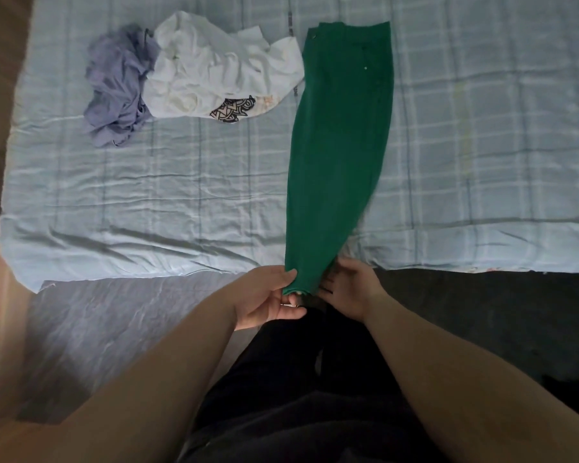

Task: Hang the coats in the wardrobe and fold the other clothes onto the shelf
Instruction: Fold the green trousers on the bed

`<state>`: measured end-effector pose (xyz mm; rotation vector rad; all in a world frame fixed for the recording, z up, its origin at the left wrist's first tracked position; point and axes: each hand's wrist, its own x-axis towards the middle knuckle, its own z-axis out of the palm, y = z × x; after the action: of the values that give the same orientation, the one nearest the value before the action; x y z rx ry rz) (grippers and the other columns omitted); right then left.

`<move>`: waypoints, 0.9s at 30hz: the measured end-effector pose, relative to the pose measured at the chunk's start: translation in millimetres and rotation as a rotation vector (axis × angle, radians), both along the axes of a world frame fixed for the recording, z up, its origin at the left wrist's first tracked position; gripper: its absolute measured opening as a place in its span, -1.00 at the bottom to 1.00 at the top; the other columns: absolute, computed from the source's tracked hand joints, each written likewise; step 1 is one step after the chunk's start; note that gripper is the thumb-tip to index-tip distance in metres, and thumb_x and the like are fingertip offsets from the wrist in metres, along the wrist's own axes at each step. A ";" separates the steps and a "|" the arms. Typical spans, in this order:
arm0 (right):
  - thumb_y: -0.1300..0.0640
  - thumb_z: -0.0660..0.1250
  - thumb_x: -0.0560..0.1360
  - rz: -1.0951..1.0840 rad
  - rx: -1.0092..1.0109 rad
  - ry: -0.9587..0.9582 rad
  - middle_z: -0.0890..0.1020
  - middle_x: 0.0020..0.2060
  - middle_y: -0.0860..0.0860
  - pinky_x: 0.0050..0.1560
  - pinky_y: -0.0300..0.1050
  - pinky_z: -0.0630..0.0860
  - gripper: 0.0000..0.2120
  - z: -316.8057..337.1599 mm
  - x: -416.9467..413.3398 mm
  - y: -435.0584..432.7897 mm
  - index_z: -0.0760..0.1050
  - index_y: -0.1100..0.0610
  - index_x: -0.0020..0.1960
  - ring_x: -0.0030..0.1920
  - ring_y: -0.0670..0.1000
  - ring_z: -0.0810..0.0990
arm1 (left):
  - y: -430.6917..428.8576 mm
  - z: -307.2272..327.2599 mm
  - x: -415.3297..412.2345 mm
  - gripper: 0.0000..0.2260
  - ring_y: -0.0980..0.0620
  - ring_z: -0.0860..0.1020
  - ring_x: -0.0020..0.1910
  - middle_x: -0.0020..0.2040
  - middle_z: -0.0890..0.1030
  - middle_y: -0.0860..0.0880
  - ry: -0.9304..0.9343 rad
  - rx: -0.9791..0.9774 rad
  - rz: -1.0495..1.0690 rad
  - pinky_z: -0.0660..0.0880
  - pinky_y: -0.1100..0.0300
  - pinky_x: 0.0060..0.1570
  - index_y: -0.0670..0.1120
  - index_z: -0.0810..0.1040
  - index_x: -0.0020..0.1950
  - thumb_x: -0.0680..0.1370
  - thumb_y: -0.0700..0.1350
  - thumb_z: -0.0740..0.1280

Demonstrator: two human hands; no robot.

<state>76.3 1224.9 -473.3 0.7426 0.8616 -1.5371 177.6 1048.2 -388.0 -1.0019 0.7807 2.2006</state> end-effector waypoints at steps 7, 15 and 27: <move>0.22 0.14 0.62 0.086 0.141 0.042 0.69 0.03 0.21 -0.22 0.05 0.65 -0.70 32.6 1.2 13.1 0.44 0.19 0.33 -0.07 0.22 0.71 | -10.2 16.6 -10.3 -0.79 0.06 0.52 -0.31 -0.17 0.59 -0.07 -0.042 -0.418 -0.059 0.62 0.10 -0.16 -0.23 0.53 0.21 0.69 -0.15 0.19; 0.31 0.20 0.62 0.241 0.316 0.363 0.68 0.03 0.19 -0.25 -0.16 0.63 -0.74 105.3 -16.0 54.6 0.49 0.35 0.28 -0.12 0.06 0.72 | 14.3 14.3 9.0 -0.78 -0.01 0.69 -0.09 0.13 0.61 -0.25 -0.008 -0.681 -0.120 0.65 0.18 -0.15 -0.31 0.53 0.17 0.67 -0.17 0.24; 0.19 0.34 0.57 0.426 0.434 0.873 0.73 -0.12 0.13 -0.17 -0.17 0.64 -0.79 257.4 -1.2 53.7 0.55 0.01 0.19 -0.14 0.01 0.72 | -7.0 140.5 27.0 -0.69 -0.20 0.70 -0.03 0.08 0.69 -0.23 0.207 -0.497 0.013 0.66 0.06 -0.07 0.16 0.43 0.30 0.63 -0.17 0.30</move>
<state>75.1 1278.5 -215.9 0.1131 1.9063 -1.2697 204.6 1041.2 -247.5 -1.0098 1.4703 2.1918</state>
